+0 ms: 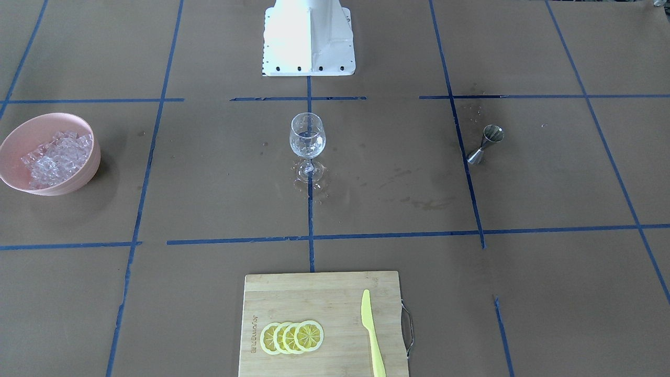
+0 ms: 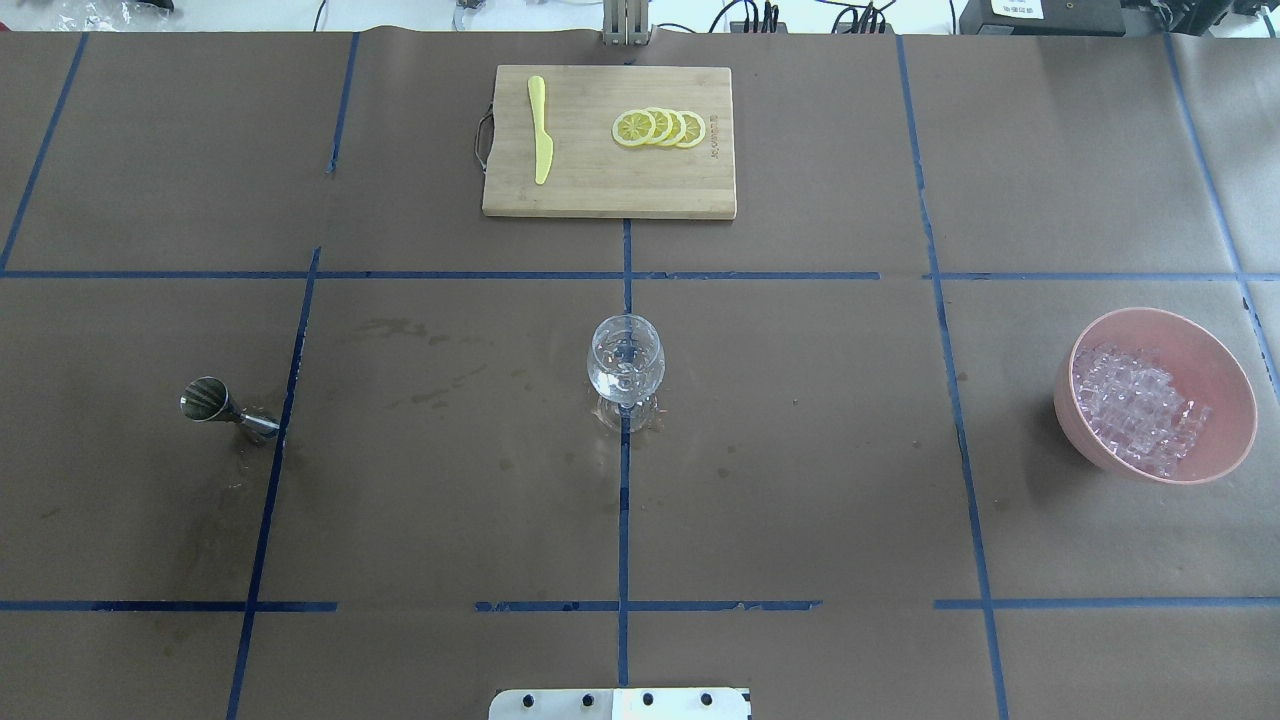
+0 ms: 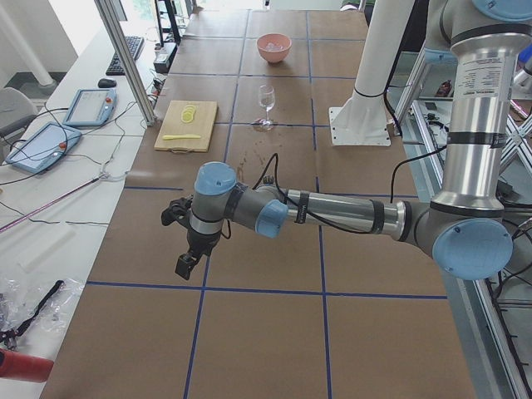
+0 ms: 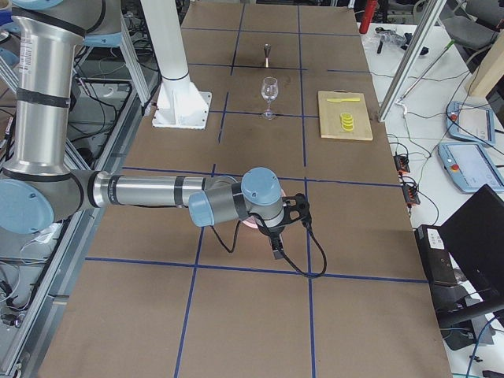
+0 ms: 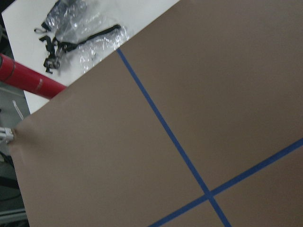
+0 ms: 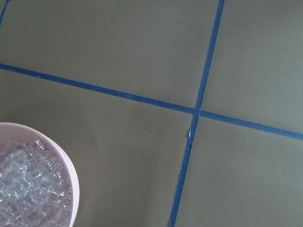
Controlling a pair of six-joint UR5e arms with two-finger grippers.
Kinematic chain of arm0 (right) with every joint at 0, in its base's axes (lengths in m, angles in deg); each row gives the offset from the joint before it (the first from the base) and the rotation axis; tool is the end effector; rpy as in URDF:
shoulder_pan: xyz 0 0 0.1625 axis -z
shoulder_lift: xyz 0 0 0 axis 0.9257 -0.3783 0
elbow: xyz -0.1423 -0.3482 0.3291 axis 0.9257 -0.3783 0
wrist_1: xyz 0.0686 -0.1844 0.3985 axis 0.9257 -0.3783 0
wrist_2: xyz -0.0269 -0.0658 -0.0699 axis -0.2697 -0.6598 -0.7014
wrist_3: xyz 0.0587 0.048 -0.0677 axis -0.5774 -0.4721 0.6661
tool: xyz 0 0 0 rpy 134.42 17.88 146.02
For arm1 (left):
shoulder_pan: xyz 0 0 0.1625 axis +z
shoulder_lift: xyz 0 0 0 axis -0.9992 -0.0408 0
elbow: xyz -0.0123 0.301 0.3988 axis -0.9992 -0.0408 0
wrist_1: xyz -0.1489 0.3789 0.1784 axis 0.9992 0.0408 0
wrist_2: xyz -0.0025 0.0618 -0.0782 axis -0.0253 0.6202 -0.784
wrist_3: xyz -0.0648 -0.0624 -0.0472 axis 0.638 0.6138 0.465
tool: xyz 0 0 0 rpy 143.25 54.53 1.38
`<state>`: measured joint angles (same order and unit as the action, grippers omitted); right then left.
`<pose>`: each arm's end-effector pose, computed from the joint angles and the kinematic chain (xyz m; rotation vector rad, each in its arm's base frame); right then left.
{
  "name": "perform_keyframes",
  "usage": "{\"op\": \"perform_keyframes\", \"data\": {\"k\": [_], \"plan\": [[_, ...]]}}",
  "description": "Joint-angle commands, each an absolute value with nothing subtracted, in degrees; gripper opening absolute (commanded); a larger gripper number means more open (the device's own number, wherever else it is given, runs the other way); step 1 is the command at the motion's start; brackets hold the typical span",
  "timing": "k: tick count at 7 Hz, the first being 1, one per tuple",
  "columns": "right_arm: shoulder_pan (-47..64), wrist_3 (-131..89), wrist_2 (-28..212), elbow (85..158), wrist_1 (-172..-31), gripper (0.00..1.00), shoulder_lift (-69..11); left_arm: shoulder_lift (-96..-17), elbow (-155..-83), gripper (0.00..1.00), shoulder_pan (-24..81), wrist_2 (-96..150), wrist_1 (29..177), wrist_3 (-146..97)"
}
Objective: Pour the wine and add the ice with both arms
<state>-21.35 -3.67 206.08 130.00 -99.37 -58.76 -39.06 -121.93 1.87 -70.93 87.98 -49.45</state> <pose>0.0520 -0.4537 0.6844 0.2693 -0.8138 -0.1441 -0.0420 -0.5653 0.6734 0.3235 0.4957 0.3221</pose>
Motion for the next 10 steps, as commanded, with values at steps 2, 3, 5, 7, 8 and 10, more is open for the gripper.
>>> {"op": "perform_keyframes", "data": {"k": [2, 3, 5, 7, 8, 10], "plan": [[-21.35, -3.81, 206.08, 130.27, -99.37, 1.00, -58.74, -32.63, -121.13, 1.00, -1.18, -87.39, 79.14, -49.51], [-21.35, -3.81, 206.08, 130.36, -99.37, 1.00, -58.83, -28.92, -123.57, 1.00, -1.89, -91.55, 79.32, -49.60], [-21.35, -4.08, 206.17, 130.80, -99.37, 1.00, -58.74, -25.99, -128.78, 1.00, -3.04, -91.42, 79.40, -49.51], [-20.48, -12.81, 206.26, 135.69, -98.41, 1.00, -58.57, -26.78, -128.78, 1.00, -3.92, -90.98, 80.54, -49.34], [-18.21, -18.87, 206.00, 137.03, -93.70, 1.00, -58.92, -27.56, -128.78, 1.00, -4.01, -90.98, 82.11, -49.25], [-7.87, -37.02, 198.92, 136.95, -81.92, 1.00, -59.53, -27.57, -128.78, 1.00, -4.01, -90.98, 85.19, -49.16]]}}
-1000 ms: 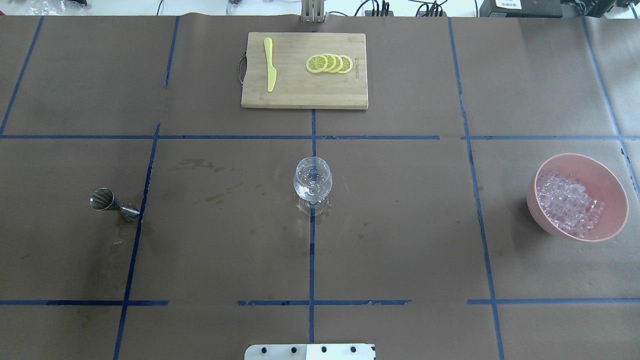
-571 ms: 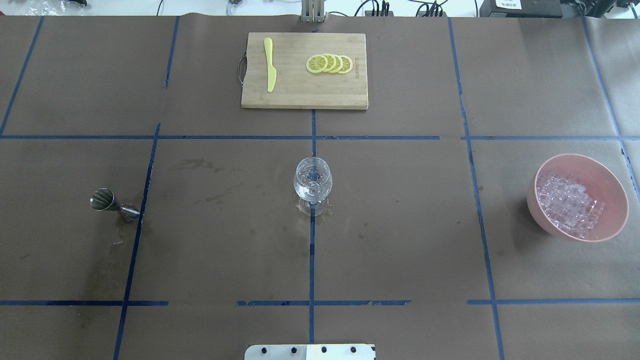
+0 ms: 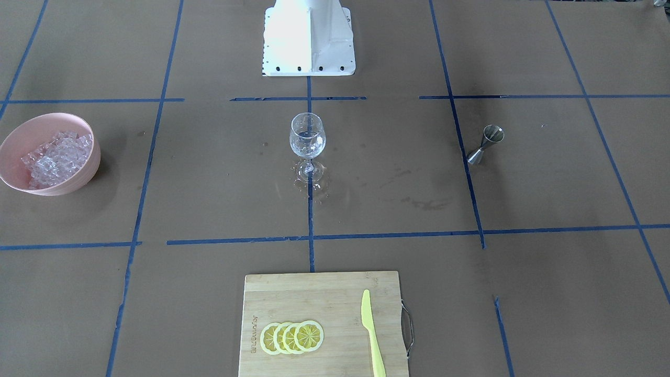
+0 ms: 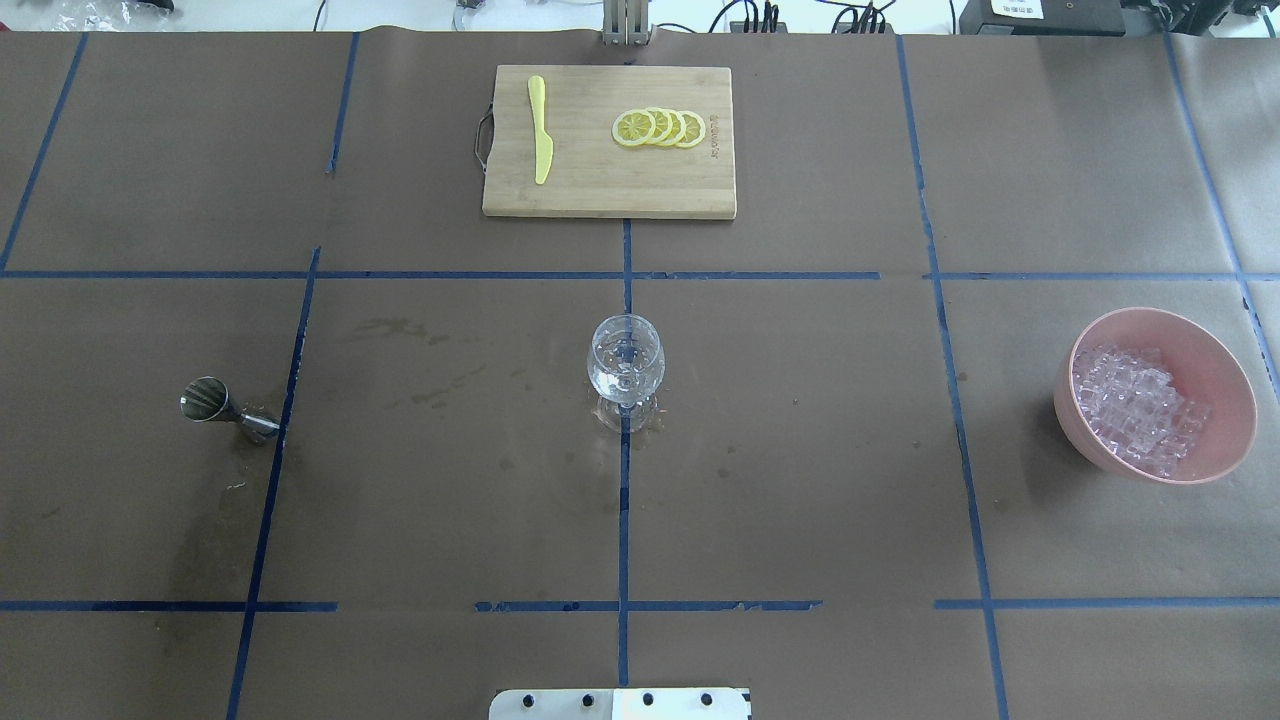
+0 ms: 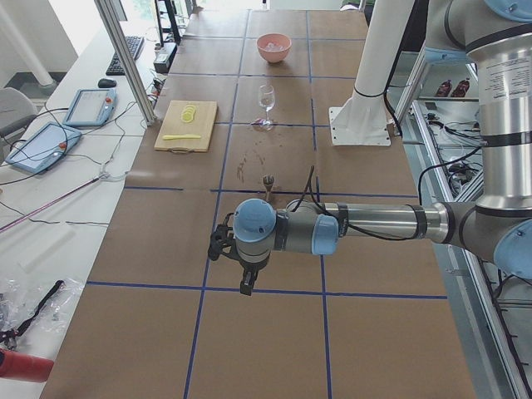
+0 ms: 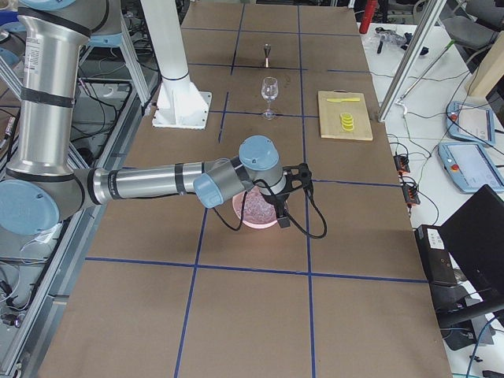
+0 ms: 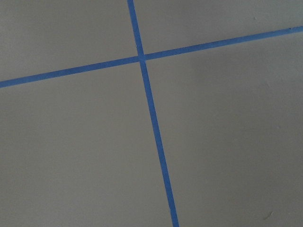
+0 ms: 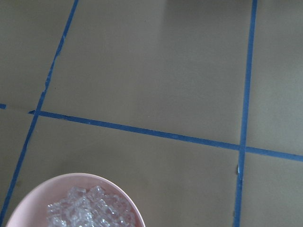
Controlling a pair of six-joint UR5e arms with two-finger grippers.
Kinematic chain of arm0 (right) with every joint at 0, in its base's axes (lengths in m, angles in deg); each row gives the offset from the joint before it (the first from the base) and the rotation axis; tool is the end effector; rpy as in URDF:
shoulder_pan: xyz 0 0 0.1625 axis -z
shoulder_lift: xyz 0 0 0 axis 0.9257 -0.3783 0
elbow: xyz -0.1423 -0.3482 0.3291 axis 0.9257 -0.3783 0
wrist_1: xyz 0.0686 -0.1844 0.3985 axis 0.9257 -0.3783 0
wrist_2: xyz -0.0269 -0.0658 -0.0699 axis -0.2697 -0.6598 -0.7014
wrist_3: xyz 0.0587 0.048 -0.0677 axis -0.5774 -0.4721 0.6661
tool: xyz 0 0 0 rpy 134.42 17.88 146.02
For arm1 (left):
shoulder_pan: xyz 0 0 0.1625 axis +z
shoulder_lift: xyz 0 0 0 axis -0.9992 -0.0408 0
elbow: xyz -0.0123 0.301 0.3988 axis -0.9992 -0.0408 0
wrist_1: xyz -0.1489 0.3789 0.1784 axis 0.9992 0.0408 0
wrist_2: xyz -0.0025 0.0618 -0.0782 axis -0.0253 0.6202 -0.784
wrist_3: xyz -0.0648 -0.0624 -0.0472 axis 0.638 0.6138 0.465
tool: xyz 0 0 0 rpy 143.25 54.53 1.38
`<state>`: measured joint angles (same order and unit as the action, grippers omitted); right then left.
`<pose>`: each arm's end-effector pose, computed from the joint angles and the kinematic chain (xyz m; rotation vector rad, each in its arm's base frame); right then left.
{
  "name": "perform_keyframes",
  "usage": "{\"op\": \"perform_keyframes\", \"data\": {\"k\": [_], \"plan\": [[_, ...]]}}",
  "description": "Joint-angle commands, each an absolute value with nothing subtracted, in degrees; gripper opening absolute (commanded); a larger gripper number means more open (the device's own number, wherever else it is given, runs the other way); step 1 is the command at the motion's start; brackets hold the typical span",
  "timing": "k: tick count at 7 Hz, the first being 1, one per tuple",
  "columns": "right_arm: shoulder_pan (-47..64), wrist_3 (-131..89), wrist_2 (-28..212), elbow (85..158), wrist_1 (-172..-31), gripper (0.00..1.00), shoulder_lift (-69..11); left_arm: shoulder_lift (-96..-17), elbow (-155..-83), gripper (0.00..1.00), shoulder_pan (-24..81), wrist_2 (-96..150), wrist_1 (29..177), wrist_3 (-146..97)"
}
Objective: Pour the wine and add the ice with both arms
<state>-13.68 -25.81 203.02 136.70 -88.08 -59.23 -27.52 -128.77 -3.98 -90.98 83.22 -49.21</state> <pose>-0.0053 -0.4580 0.6044 0.3509 -0.8607 -0.0191 -0.0689 -0.4470 0.6984 0.2157 0.8462 0.1955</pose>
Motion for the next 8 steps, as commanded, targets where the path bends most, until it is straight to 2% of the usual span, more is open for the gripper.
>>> {"op": "perform_keyframes", "data": {"k": [1, 2, 4, 8], "plan": [[-1.81, -45.22, 193.74, 136.86, -78.14, 1.00, -60.84, -27.66, -128.87, 1.00, -3.92, -90.98, 85.82, -49.16], [3.82, -47.91, 187.51, 136.69, -72.36, 0.99, -63.72, -28.18, -128.87, 1.00, -4.01, -90.98, 85.82, -49.08], [9.29, -57.22, 182.74, 136.42, -66.79, 0.87, -66.37, -28.36, -128.87, 1.00, -4.01, -90.98, 87.04, -49.07], [18.98, -64.02, 173.92, 136.42, -65.18, 0.66, -66.83, -28.36, -128.78, 1.00, -3.92, -91.07, 87.84, -48.99]]}}
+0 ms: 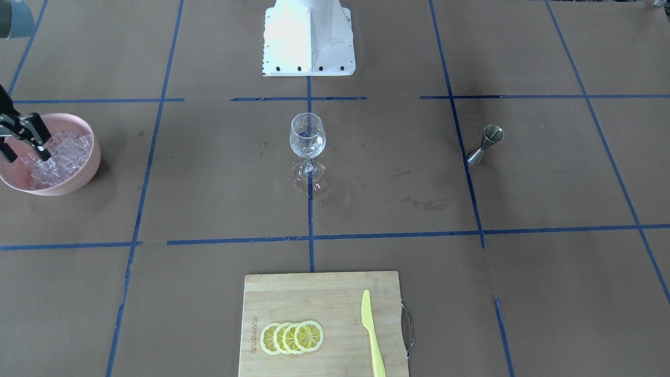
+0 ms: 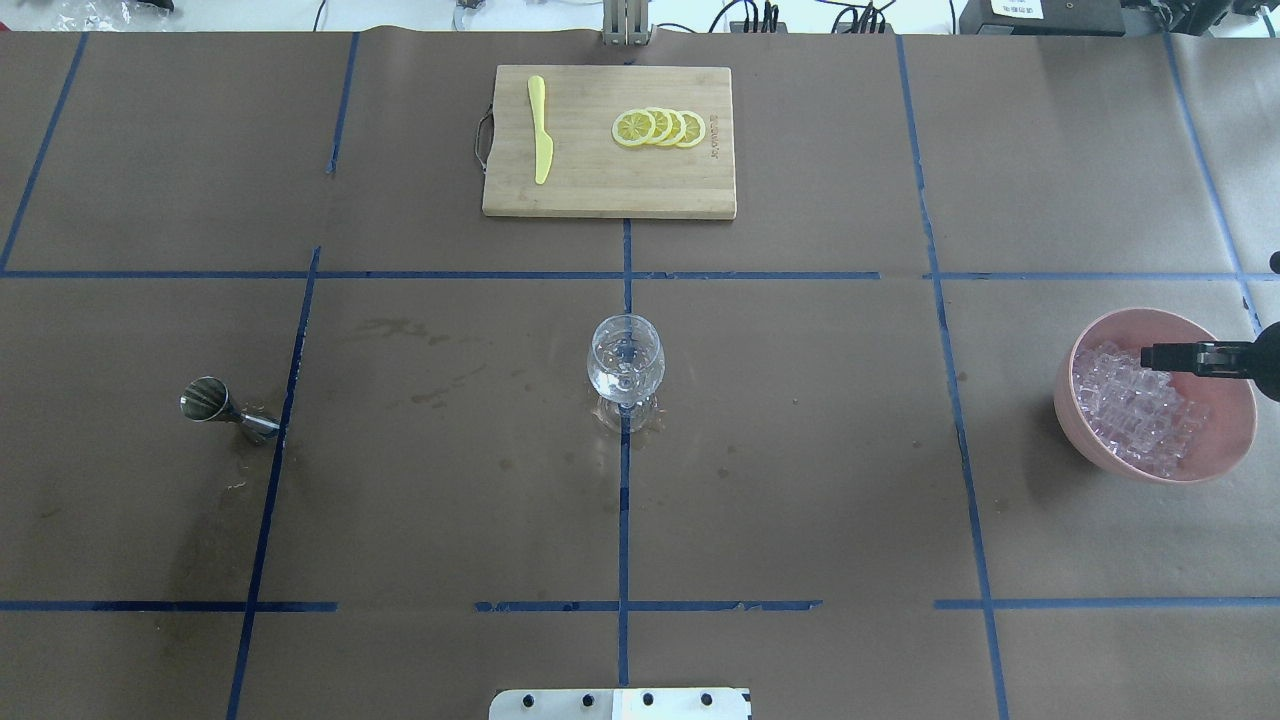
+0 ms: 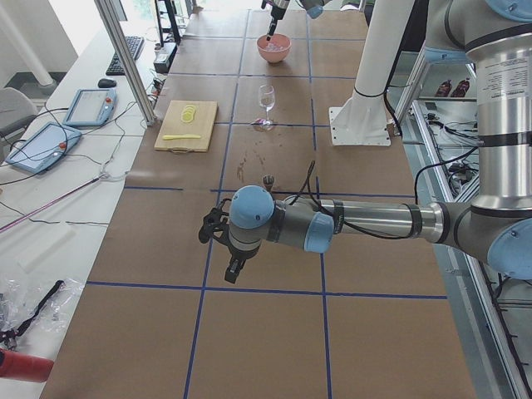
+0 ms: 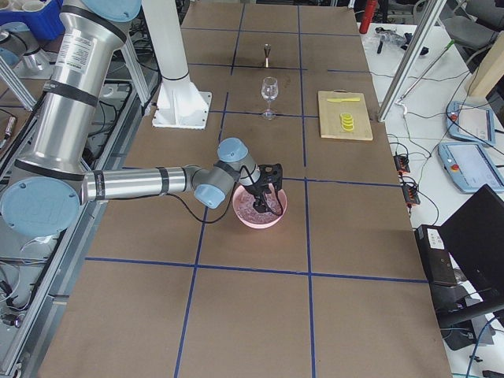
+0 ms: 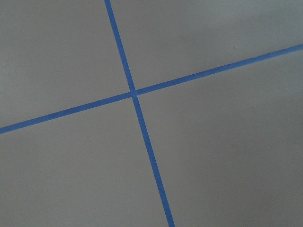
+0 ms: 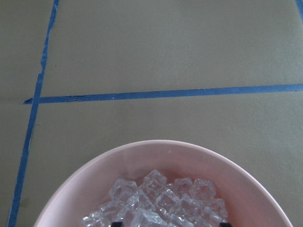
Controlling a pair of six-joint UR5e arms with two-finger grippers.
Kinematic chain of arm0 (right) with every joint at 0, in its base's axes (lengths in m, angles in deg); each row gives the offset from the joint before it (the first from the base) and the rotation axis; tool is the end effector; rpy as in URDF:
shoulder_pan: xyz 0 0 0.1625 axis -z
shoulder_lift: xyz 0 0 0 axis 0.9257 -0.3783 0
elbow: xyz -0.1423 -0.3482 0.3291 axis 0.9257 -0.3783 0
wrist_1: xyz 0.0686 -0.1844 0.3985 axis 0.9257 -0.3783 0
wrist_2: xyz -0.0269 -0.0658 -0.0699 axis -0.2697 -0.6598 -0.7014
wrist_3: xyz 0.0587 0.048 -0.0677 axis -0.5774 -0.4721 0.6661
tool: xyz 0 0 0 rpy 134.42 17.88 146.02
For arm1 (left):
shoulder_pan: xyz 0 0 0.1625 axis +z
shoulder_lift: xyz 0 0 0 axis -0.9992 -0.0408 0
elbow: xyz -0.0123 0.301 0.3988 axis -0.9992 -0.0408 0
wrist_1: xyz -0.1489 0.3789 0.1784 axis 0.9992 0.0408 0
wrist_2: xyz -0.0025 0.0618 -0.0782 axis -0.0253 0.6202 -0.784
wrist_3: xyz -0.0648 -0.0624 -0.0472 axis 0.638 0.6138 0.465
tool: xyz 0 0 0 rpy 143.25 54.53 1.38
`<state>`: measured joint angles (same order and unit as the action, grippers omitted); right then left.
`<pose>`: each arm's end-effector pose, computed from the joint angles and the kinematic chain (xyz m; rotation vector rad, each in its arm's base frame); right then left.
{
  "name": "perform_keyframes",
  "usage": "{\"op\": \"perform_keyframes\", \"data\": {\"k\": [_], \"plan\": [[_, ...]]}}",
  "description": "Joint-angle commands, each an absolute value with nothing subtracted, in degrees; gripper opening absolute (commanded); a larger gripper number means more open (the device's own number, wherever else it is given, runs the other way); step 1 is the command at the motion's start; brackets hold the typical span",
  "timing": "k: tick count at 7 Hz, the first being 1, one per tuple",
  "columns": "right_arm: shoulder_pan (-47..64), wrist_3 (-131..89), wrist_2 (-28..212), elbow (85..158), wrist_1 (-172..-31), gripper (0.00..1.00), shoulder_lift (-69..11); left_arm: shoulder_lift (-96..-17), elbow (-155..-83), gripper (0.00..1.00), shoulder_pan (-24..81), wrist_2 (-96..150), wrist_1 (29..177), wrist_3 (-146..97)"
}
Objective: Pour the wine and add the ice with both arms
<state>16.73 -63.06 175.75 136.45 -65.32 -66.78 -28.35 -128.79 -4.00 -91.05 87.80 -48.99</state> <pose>-0.1760 -0.3834 0.6296 0.3539 -0.8172 0.1968 -0.0693 -0.4583 0.6828 0.3027 0.8367 0.2323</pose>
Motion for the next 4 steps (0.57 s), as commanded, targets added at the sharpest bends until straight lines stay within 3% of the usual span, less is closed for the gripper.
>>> {"op": "perform_keyframes", "data": {"k": [1, 4], "plan": [[19.86, -63.85, 173.48, 136.34, -65.18, 0.65, -66.83, -28.36, -128.70, 1.00, -4.01, -91.07, 87.84, -48.99], [21.01, -63.23, 171.54, 135.64, -65.27, 0.64, -66.83, -28.36, -128.70, 1.00, -4.01, -91.07, 87.84, -48.99]]}}
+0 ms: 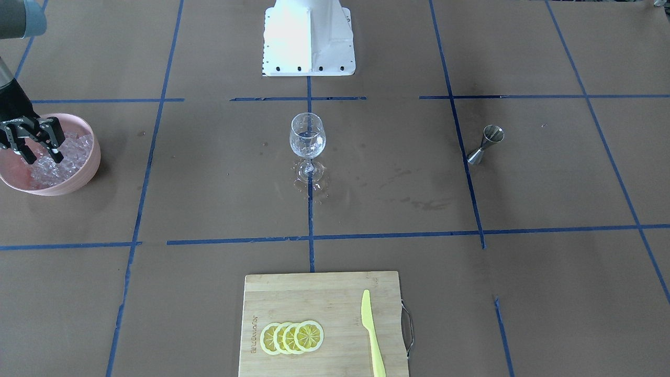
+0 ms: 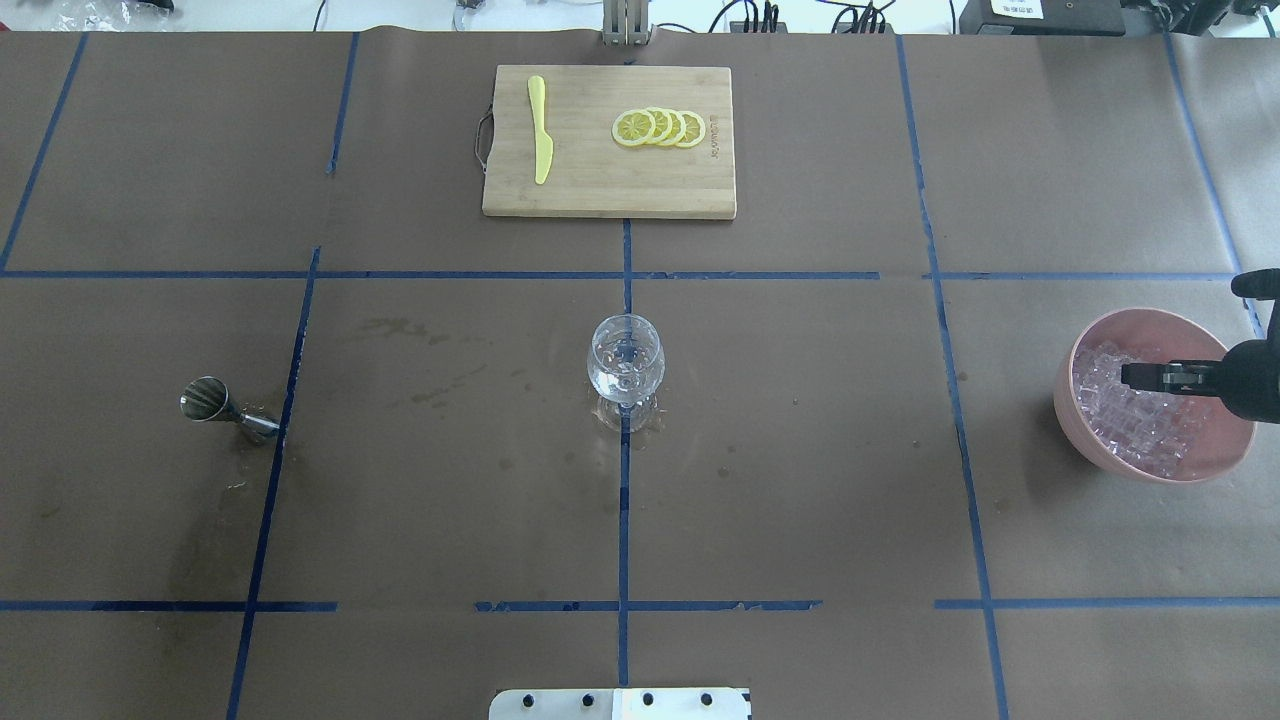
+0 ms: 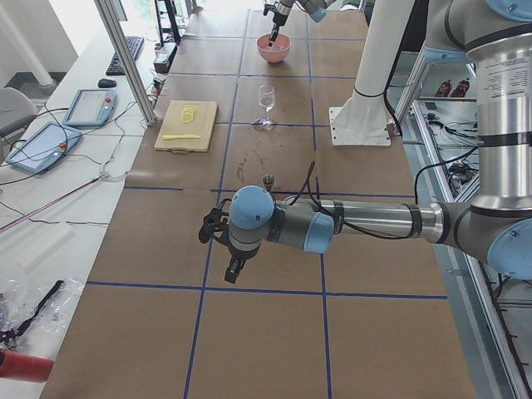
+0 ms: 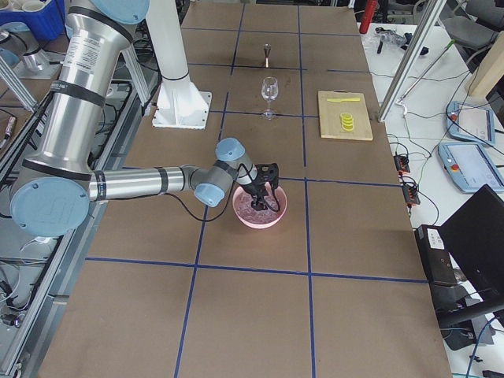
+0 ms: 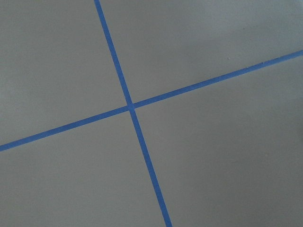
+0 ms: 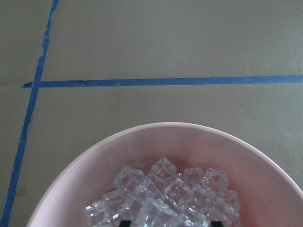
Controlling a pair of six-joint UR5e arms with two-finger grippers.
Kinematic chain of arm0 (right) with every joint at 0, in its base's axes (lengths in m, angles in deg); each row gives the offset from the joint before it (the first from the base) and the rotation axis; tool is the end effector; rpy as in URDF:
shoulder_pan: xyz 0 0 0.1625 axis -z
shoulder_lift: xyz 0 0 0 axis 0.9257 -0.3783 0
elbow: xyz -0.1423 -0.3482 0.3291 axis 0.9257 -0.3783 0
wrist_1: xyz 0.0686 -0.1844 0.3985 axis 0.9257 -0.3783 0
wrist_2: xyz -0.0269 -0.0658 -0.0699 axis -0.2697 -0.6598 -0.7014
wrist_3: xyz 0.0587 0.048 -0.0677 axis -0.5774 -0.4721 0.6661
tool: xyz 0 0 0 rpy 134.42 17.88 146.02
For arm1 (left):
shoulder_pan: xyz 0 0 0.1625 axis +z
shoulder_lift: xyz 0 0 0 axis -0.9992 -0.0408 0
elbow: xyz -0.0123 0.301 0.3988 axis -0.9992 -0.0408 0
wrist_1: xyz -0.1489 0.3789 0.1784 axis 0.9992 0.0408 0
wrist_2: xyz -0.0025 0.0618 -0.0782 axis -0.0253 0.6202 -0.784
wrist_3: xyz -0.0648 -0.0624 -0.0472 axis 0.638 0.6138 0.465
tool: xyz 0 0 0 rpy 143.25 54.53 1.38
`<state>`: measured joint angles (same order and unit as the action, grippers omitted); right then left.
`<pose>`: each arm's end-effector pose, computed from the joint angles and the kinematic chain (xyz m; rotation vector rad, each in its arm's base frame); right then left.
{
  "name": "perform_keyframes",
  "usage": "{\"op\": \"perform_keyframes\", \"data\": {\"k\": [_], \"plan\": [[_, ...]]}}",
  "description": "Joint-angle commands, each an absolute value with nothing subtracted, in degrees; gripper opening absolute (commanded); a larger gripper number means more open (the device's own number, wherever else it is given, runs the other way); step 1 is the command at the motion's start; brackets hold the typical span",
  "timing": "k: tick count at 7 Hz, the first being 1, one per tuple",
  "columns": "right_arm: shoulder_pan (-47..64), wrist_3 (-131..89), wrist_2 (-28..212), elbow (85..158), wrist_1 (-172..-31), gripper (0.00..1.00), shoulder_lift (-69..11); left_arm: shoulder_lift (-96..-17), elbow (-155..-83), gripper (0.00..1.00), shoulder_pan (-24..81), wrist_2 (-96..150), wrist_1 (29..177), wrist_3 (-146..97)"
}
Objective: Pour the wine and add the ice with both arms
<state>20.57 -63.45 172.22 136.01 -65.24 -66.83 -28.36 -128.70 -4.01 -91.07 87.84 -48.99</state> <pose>-0.1974 -0.3755 0.6352 0.3651 -0.7895 0.1685 -0.0694 -0.4584 0.6834 0.3021 0.8371 0.2319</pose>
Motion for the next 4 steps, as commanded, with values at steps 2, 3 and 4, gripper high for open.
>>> {"op": "perform_keyframes", "data": {"k": [2, 3, 4], "plan": [[21.27, -63.14, 171.54, 135.02, -65.27, 0.62, -66.83, -28.36, -128.78, 1.00, -4.01, -91.07, 87.84, -49.07], [21.28, -63.05, 171.54, 135.02, -65.35, 0.56, -66.83, -28.36, -128.78, 1.00, -4.01, -91.07, 87.84, -49.07], [21.28, -62.97, 171.54, 134.93, -65.35, 0.32, -66.83, -28.36, -128.87, 1.00, -4.01, -91.07, 87.84, -49.07]]}}
